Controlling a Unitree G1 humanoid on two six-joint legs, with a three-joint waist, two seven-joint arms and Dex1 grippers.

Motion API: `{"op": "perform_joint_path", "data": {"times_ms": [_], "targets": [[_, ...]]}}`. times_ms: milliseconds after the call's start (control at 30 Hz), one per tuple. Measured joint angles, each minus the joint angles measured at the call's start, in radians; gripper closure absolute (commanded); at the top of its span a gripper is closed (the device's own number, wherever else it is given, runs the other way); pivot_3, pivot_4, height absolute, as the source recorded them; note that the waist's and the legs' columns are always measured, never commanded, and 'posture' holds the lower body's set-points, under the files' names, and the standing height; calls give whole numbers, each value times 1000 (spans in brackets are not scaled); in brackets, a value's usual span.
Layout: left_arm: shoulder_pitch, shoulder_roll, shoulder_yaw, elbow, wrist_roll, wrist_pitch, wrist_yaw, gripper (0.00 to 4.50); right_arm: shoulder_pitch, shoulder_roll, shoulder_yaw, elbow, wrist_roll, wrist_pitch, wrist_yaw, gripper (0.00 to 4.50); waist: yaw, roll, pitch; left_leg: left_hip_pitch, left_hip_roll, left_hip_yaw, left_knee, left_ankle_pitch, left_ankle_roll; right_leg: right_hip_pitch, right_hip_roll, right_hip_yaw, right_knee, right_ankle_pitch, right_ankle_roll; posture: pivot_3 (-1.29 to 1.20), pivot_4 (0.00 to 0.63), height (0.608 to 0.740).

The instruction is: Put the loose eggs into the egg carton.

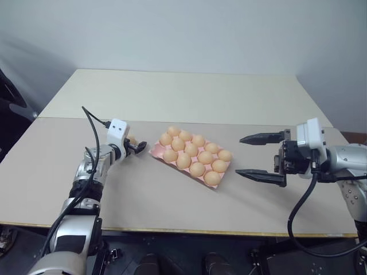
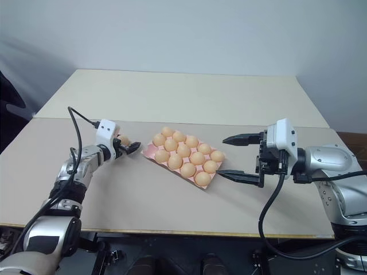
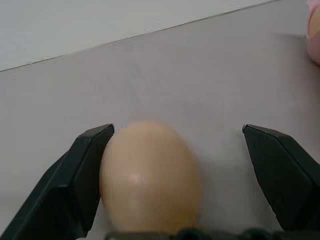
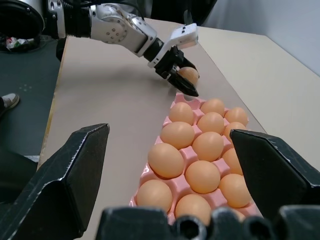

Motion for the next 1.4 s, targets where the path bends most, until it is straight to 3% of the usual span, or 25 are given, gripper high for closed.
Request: {"op": "perform_joint_path", "data": {"times_ms": [200, 267, 467, 733, 933, 1200, 1233, 1400], "targets": [[-40, -20, 5, 81, 9, -3, 50, 2377, 0, 0, 0, -4, 0, 0, -11, 0, 2, 0, 0, 0, 0, 0, 0, 0, 0, 0, 0, 0, 0, 0, 0, 0, 150, 740], [-42, -18, 5, 83, 11, -5, 50, 2717, 0, 0, 0, -4, 0, 0, -14, 0, 1, 0, 0, 0, 0, 0, 0, 0, 0, 0, 0, 0, 0, 0, 0, 0, 150, 740], [-40, 10, 4, 16, 9, -23, -16, 2717, -1, 0, 0, -3, 0, 0, -16, 0, 2, 0, 0, 0, 0, 0, 0, 0, 0, 0, 0, 0, 0, 0, 0, 0, 150, 740], [-1, 18, -29, -302, -122, -23, -336, 2717, -8, 15, 1, -1, -1, -1, -22, 0, 8, 0, 0, 1, 0, 0, 0, 0, 0, 1, 0, 0, 0, 0, 0, 0, 150, 740], [27, 14, -93, -296, -115, -16, -403, 2717, -2, 15, 0, -5, -1, -1, -36, 0, 1, 0, 0, 1, 0, 0, 0, 0, 0, 1, 0, 0, 0, 0, 0, 0, 150, 740], [24, -14, -112, -248, -73, -9, -372, 204, 8, 15, -9, -13, -1, -1, -45, 0, 2, 0, 0, 0, 0, 0, 1, 0, 0, 1, 0, 0, 0, 0, 0, 0, 150, 740], [23, -14, -112, -248, -72, -10, -372, 25, 8, 15, -10, -14, -1, -1, -46, 0, 2, 0, 0, 0, 0, 0, 1, 0, 0, 1, 0, 0, 0, 0, 0, 0, 150, 740], [23, -11, -109, -251, -73, -10, -372, 25, 8, 15, -11, -15, -1, -1, -50, 0, 2, 0, 0, 0, 0, 0, 1, 0, 0, 1, 0, 0, 0, 0, 0, 0, 150, 740]]}}
